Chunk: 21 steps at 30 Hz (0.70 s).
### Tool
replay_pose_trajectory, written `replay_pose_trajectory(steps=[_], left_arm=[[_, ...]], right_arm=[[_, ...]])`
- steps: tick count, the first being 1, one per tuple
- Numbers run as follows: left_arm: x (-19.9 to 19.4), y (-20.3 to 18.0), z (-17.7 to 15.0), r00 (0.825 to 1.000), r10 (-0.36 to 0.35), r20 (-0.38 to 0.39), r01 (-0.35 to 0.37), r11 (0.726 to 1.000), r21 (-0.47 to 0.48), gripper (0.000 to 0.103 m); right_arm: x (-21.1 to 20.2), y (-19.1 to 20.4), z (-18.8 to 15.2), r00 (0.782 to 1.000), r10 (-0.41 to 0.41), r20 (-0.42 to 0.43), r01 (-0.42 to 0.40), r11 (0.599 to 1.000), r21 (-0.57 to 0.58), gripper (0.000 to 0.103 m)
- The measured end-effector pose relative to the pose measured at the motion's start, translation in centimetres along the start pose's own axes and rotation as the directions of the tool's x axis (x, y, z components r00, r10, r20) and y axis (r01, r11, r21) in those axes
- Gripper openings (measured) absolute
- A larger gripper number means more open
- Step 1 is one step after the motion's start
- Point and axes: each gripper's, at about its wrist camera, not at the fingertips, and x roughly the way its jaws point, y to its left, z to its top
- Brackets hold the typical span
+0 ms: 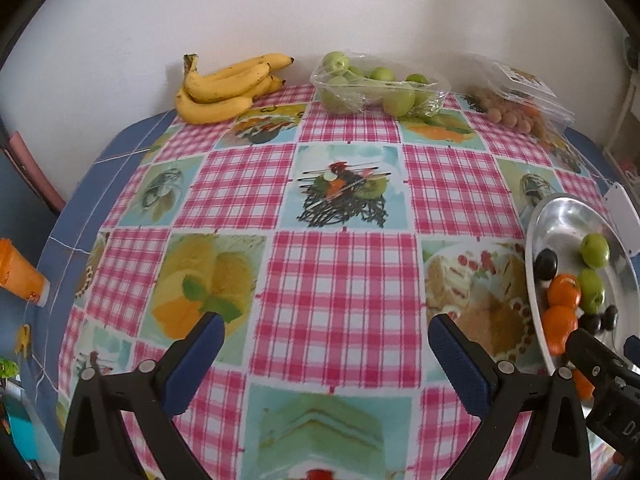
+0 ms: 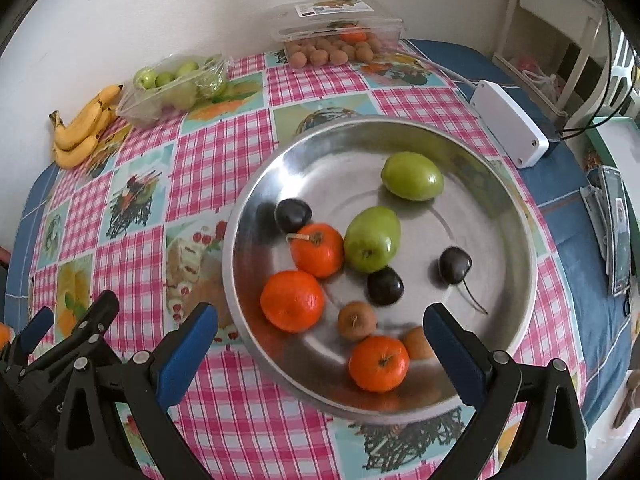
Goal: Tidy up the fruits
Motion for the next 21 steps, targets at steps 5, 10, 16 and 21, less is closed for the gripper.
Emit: replay_pose_trajectory(steps=[5, 10, 16, 21], left_arm=[[-0.9, 0.6, -1.2, 1.0, -0.021, -0.014, 0.021, 1.0, 0.013, 0.103], [-2.1, 1.3, -2.3, 0.999, -0.028, -0.018, 0.028, 1.0, 0.013, 0.103], [-3.6, 1.6, -3.2, 1.0, -0.024, 0.0, 0.024, 0.999, 0.032, 0.103], [-4.2, 2.0, -3.7, 1.0, -0.021, 0.0, 0.021, 1.0, 0.02, 0.103]], right_arm=[[-0.6, 0.0, -1.4, 1.0, -0.007, -0.006, 0.007, 1.0, -0.02, 0.102], [-1.3, -0.8, -2.8, 1.0, -0.012, -0.016, 0.012, 1.0, -0.006, 0.102], [-2.3, -1.2, -3.7, 1.0, -0.01, -0.011, 0.01, 1.0, 0.007, 0.102], [-3.2, -1.3, -4.4, 1.0, 0.0, -0.001, 0.0, 1.0, 0.013, 0.102]])
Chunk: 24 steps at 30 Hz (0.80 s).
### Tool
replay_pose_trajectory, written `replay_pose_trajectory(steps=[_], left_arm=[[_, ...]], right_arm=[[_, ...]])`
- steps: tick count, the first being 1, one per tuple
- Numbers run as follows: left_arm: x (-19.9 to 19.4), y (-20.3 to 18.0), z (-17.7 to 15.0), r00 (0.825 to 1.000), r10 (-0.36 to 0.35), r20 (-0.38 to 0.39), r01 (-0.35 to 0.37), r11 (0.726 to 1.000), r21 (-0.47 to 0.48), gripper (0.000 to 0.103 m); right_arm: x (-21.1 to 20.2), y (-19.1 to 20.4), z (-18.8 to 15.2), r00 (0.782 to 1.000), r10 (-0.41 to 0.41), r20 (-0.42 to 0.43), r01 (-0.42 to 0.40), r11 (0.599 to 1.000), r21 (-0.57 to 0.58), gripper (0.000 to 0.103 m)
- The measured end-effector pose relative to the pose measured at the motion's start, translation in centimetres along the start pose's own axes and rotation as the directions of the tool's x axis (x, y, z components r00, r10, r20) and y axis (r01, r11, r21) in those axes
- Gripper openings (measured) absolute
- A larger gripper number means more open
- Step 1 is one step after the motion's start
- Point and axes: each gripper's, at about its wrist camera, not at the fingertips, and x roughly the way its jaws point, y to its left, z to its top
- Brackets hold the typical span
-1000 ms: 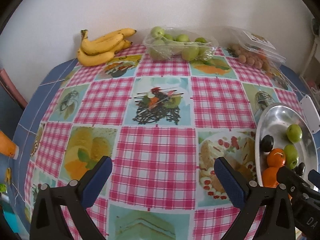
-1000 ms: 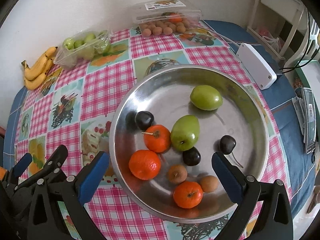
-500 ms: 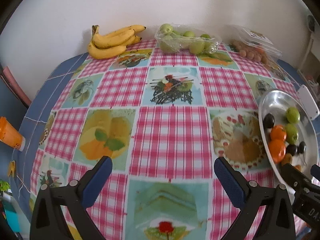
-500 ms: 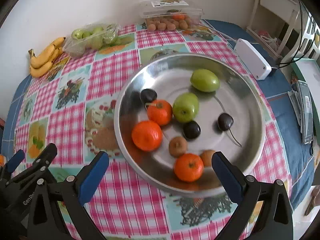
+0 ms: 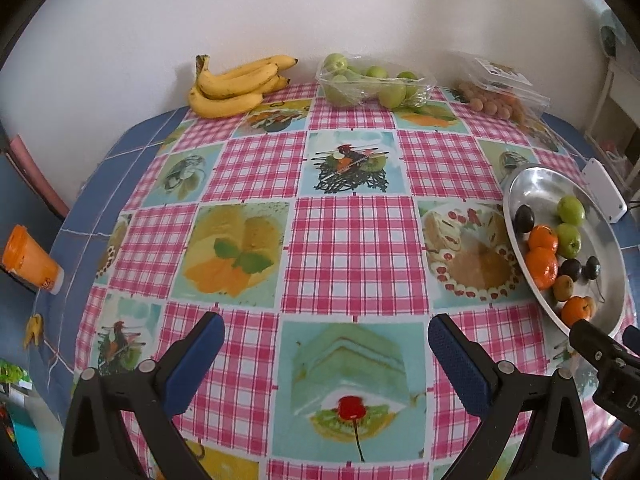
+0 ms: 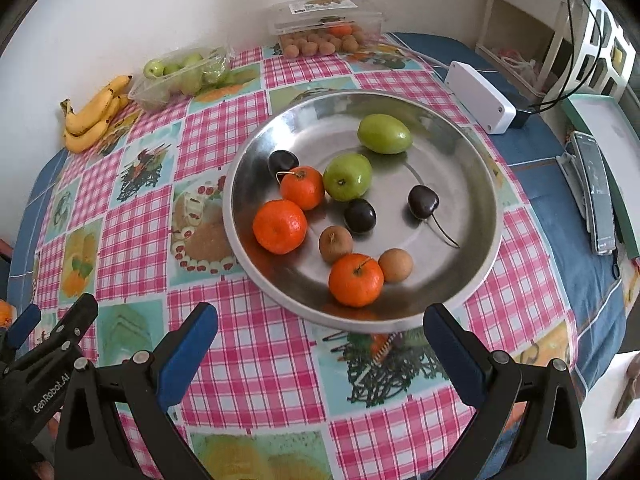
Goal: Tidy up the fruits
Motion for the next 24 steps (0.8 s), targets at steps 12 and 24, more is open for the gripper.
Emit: replay_pose_trajectory(steps=[12, 24], left_arm=[[-2.3, 0.9, -1.0, 0.999, -0.018, 0.04, 0.019, 0.999, -0.043, 0.103], [-3.5, 1.1, -1.5, 0.998, 0.001, 0.066, 0.003, 0.999, -0.05, 0.103]], right_arm=[[-1.6, -0.9, -1.2, 1.0, 0.02, 0.018, -0.021, 0.999, 0.026, 0.102], [-3.0, -1.2, -1.5, 0.998, 0.032, 0.056, -0.034, 0.999, 0.035, 0.102]])
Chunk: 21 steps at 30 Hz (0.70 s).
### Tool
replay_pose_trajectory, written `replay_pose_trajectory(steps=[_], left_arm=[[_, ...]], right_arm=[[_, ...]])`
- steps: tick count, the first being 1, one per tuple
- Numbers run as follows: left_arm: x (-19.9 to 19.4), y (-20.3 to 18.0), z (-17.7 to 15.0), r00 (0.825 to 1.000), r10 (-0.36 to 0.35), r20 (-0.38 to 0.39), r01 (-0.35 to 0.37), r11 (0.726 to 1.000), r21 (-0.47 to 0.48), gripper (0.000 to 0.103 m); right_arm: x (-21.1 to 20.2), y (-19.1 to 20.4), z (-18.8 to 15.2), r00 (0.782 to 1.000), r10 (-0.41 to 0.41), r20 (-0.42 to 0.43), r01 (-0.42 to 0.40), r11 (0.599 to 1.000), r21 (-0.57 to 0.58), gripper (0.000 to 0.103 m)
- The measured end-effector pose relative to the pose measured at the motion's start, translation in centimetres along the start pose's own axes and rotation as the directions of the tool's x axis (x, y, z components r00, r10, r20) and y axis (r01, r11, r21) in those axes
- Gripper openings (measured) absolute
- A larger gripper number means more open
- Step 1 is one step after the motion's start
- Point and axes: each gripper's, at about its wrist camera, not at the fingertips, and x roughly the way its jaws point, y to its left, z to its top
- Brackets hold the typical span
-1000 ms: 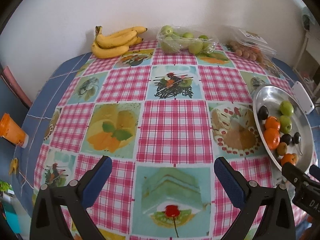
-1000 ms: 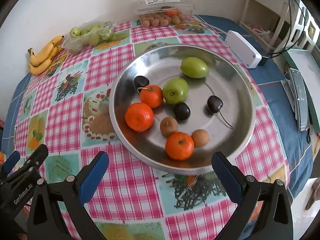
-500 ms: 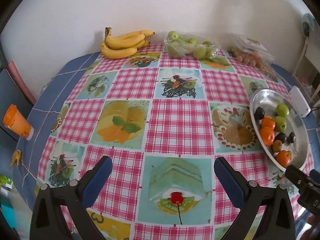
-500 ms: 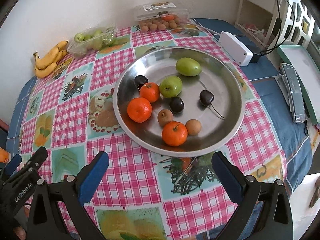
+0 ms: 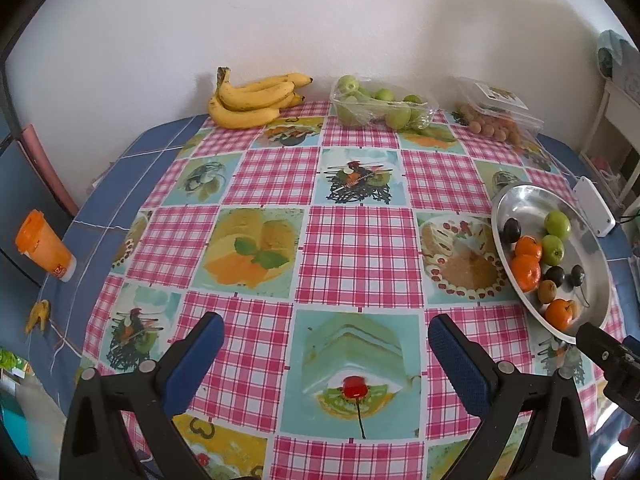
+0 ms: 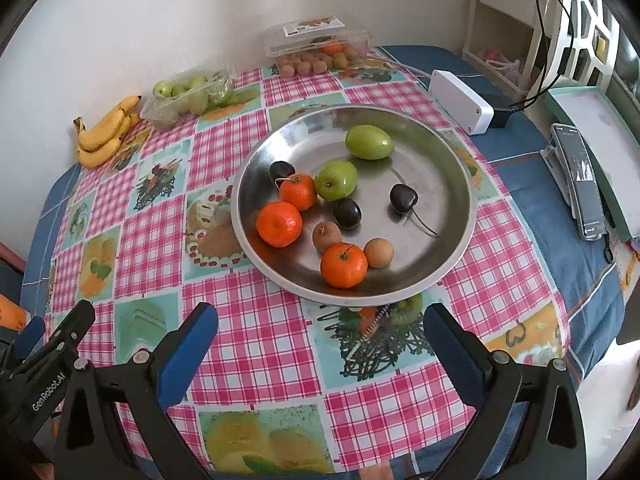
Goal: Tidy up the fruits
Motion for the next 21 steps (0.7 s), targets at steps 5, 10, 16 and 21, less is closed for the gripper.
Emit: replay_pose_trajectory(steps=[5, 10, 16, 21], left_arm=[[-0.22, 0.03, 0.0, 1.0, -0.003, 0.003, 0.003, 1.0, -0.007, 0.103], [-0.2, 0.11, 0.01, 1.0, -0.005, 0.001, 0.005, 1.0, -0.012, 0.103], [-0.18, -0.03, -0.01, 1.0, -0.005, -0.002, 0.005, 1.0, -0.003, 0.103], [-0.05, -0.14, -0.05, 1.0, -0.007, -0.01, 0.007, 1.0, -0.002, 0.103]], right_arm=[[-0.42, 0.01, -0.05, 1.0, -0.002, 0.014, 0.002, 1.0, 0.001, 0.102], [-0.67, 0.0, -0.06, 1.0, -0.004, 0.024, 0.004, 1.0, 0.001, 0.102], [-0.75, -0.08, 0.01, 1.0, -0.005, 0.027, 0.005, 1.0, 0.001, 0.102], [-0.77, 0.09, -0.02, 1.0, -0.008, 0.028, 0.008, 1.0, -0.006, 0.102]])
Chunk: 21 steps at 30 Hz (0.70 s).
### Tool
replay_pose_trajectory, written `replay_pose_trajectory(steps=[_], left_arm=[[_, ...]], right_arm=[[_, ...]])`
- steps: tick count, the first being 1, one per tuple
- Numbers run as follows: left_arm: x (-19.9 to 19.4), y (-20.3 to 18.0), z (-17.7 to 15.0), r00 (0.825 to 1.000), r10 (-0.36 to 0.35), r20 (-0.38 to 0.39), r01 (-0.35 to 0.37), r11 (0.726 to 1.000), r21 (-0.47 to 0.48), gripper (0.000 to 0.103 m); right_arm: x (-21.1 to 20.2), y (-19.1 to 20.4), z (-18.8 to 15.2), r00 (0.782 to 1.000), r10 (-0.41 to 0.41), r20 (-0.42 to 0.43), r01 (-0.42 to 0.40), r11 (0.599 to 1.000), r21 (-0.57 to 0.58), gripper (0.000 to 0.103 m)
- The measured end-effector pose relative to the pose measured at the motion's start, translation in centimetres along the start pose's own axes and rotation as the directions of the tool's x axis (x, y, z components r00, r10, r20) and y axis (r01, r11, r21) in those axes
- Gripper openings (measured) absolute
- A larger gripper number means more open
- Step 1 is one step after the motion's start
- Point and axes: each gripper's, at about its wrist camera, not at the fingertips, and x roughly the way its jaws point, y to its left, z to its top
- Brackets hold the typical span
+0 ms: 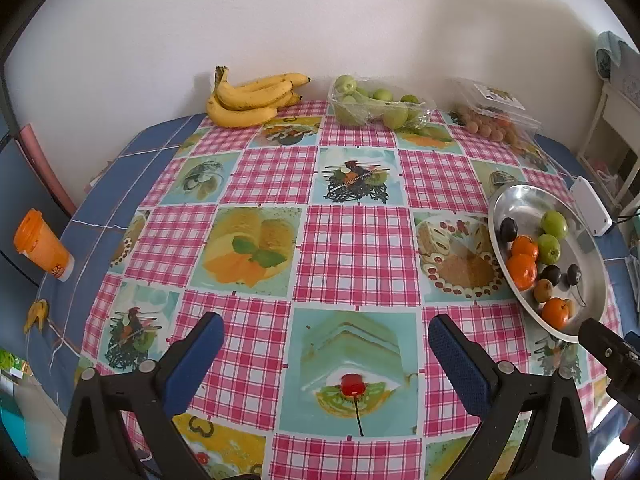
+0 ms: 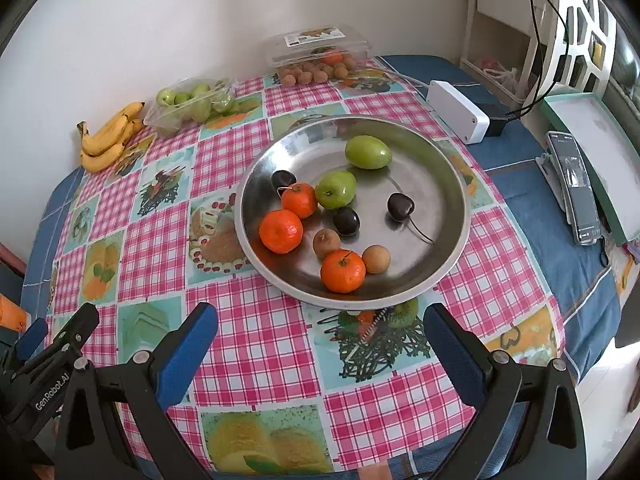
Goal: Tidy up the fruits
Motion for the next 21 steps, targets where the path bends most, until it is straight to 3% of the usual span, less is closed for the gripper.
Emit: replay_pose_trajectory(steps=[21], left_arm=[[0.72, 0.18, -0.17, 0.999, -0.021, -0.041, 0.02, 1.0, -0.017, 0.103]], right_arm=[[0.12, 0.12, -0.06, 1.0, -0.004, -0.004, 0.004, 1.0, -0.009, 0.102]])
